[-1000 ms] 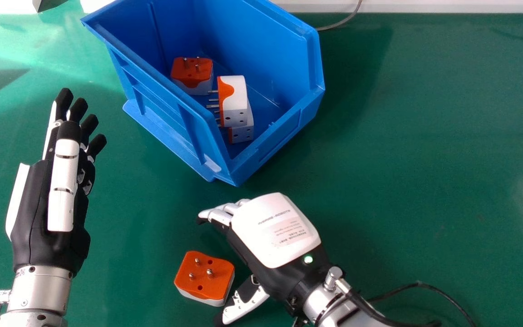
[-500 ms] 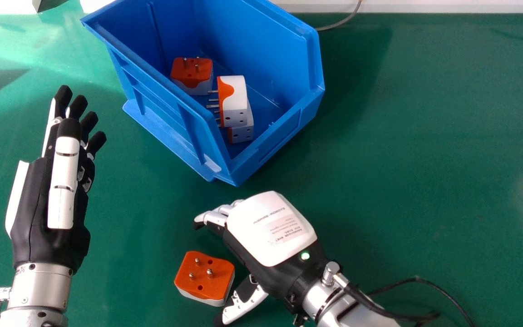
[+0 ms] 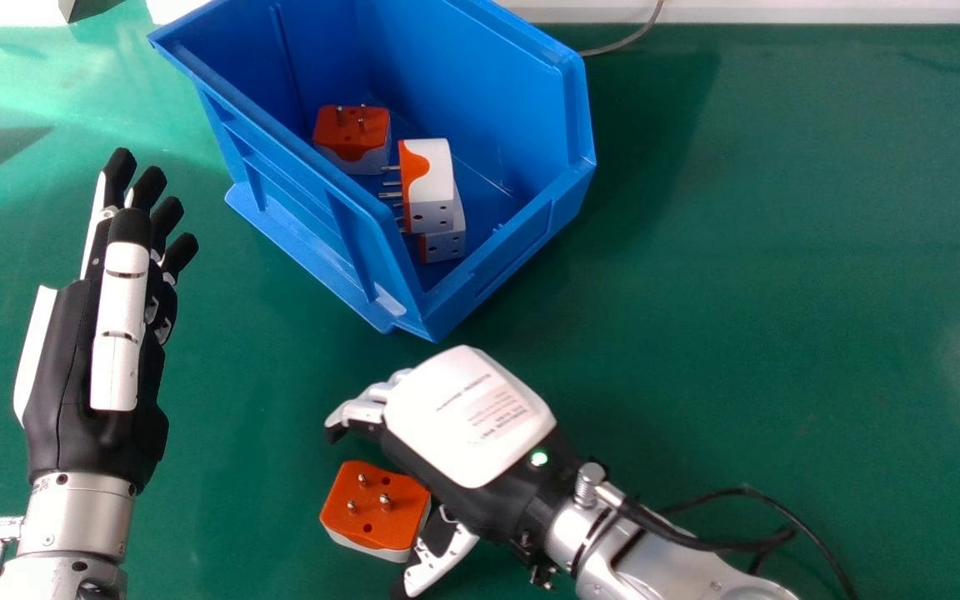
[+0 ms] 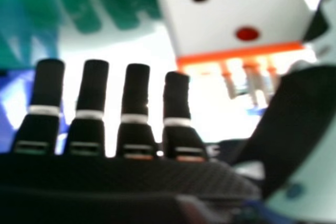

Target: Pick all objects and put in blue box

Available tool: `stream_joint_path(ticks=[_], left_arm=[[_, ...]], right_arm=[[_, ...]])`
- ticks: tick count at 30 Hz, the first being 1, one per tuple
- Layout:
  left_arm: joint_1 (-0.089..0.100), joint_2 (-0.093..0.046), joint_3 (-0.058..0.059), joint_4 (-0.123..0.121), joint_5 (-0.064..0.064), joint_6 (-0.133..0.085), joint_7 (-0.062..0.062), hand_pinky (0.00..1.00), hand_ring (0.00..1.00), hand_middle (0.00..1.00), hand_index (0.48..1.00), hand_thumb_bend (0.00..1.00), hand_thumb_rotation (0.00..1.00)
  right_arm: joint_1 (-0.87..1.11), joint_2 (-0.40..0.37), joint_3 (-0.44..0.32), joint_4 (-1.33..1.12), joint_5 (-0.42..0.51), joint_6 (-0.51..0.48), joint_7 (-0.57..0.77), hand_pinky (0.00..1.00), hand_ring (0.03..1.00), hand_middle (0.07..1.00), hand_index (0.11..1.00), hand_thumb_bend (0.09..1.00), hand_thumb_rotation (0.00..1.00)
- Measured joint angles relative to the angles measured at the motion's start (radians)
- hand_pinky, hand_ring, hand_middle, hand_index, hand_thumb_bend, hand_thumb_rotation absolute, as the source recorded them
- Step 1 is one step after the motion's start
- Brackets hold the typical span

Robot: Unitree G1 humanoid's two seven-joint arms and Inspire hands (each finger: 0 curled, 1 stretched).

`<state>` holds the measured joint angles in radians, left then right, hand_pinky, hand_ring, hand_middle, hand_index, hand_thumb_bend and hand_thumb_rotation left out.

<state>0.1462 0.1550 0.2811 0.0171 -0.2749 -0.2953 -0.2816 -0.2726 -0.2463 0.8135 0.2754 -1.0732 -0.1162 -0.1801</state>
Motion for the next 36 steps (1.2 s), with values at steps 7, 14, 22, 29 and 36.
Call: stream_joint_path(ticks=[7,14,22,29,36], left_arm=[[0.000,0.000,0.000,0.000,0.000,0.000,0.007,0.96,0.97,0.99,0.999,0.53,0.93],[0.000,0.002,0.001,0.002,0.000,-0.001,0.004,0.96,0.96,0.98,1.000,0.54,0.93],[0.000,0.005,0.002,0.004,-0.001,0.000,0.005,0.96,0.96,0.98,1.000,0.54,0.93],[0.000,0.009,0.003,0.004,-0.001,0.000,0.005,0.97,0.96,0.98,1.000,0.54,0.93],[0.000,0.011,0.003,0.000,-0.001,0.000,0.007,0.97,0.97,0.98,1.000,0.54,0.94]], right_arm=[[-0.003,0.008,0.005,0.002,0.000,0.002,-0.001,0.59,0.677,0.699,0.690,0.807,0.19],[-0.014,0.012,0.007,0.009,0.007,-0.013,-0.003,0.57,0.664,0.679,0.642,0.699,0.10],[-0.026,0.015,0.010,0.021,0.007,-0.025,-0.009,0.55,0.650,0.661,0.627,0.714,0.09],[-0.030,0.011,0.008,0.013,0.008,-0.028,0.012,0.55,0.644,0.657,0.612,0.694,0.06],[-0.035,0.000,0.002,0.001,0.019,-0.045,0.044,0.55,0.634,0.647,0.539,0.583,0.09]])
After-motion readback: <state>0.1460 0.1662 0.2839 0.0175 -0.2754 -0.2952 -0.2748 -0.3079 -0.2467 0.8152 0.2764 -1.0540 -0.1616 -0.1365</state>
